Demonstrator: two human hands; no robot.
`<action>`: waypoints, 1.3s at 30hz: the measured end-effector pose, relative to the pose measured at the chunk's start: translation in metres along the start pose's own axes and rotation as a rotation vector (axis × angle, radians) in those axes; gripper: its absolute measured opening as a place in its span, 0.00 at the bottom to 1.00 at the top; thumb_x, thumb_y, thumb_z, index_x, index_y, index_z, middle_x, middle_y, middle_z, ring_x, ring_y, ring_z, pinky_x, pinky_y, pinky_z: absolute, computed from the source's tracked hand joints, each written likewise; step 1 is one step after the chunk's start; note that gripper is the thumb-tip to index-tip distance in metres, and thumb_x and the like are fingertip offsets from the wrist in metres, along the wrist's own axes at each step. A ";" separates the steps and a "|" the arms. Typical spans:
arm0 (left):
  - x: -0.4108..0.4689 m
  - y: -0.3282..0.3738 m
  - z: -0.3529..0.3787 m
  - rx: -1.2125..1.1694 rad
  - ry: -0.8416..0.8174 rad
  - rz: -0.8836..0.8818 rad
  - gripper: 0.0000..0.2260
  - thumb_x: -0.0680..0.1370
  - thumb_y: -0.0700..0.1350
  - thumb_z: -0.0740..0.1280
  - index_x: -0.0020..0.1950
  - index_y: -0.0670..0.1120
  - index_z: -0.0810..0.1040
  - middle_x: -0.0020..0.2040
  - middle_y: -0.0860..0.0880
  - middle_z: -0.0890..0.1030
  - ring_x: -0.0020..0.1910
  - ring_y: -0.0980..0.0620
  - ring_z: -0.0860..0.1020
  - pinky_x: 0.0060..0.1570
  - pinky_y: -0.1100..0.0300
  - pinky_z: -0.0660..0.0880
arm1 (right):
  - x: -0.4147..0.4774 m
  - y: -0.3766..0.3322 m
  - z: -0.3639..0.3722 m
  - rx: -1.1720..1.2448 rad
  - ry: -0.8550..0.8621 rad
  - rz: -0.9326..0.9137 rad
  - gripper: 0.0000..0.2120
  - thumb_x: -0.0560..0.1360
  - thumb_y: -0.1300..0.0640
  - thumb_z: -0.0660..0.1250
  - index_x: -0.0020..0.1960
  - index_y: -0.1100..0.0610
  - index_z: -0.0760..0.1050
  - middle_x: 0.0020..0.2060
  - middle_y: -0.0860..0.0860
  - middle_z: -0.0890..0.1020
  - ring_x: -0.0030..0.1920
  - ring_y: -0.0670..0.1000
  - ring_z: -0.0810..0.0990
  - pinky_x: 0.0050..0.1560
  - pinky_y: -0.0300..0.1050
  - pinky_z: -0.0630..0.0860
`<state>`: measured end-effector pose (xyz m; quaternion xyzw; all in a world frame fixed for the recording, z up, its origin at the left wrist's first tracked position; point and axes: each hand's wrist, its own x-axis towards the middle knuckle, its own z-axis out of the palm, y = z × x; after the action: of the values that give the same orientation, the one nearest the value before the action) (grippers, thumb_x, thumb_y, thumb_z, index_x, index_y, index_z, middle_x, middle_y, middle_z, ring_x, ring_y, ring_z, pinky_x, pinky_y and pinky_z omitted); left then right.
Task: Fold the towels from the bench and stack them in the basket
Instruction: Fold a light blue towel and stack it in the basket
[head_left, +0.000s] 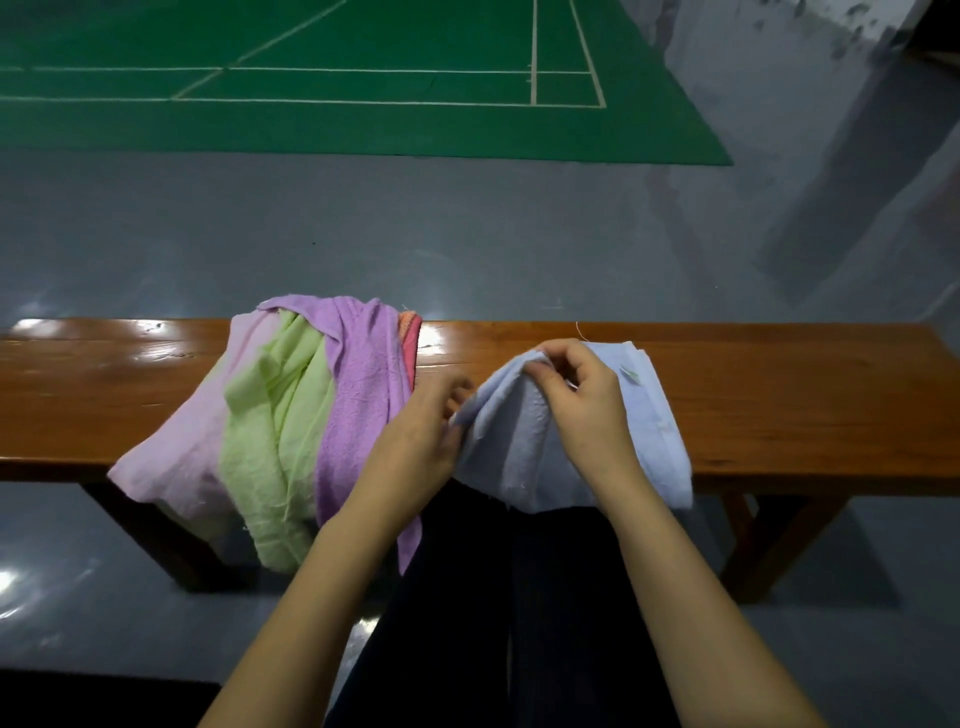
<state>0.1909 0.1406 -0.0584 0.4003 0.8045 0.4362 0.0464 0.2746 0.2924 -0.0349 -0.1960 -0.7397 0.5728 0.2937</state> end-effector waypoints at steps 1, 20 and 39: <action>-0.006 -0.008 -0.001 0.059 -0.018 0.018 0.19 0.74 0.36 0.62 0.56 0.58 0.66 0.51 0.57 0.72 0.44 0.61 0.71 0.47 0.52 0.75 | 0.001 0.001 -0.003 0.005 0.028 0.004 0.05 0.77 0.60 0.65 0.46 0.51 0.75 0.40 0.42 0.79 0.43 0.38 0.76 0.45 0.28 0.71; -0.022 -0.023 -0.021 0.221 0.115 0.137 0.17 0.72 0.57 0.68 0.39 0.43 0.71 0.40 0.53 0.73 0.37 0.54 0.72 0.36 0.54 0.73 | -0.001 0.013 -0.016 -0.055 0.241 0.092 0.03 0.80 0.57 0.61 0.52 0.53 0.72 0.43 0.40 0.76 0.46 0.38 0.74 0.45 0.24 0.70; 0.037 0.096 -0.053 -0.400 0.230 -0.050 0.05 0.74 0.48 0.65 0.45 0.47 0.75 0.40 0.52 0.76 0.39 0.58 0.72 0.40 0.63 0.70 | 0.009 -0.076 -0.063 0.120 0.392 -0.158 0.10 0.82 0.59 0.58 0.43 0.49 0.65 0.35 0.47 0.68 0.31 0.41 0.65 0.32 0.34 0.64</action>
<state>0.2010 0.1597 0.0551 0.3107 0.7117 0.6285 0.0436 0.3125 0.3240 0.0506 -0.2273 -0.6461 0.5420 0.4869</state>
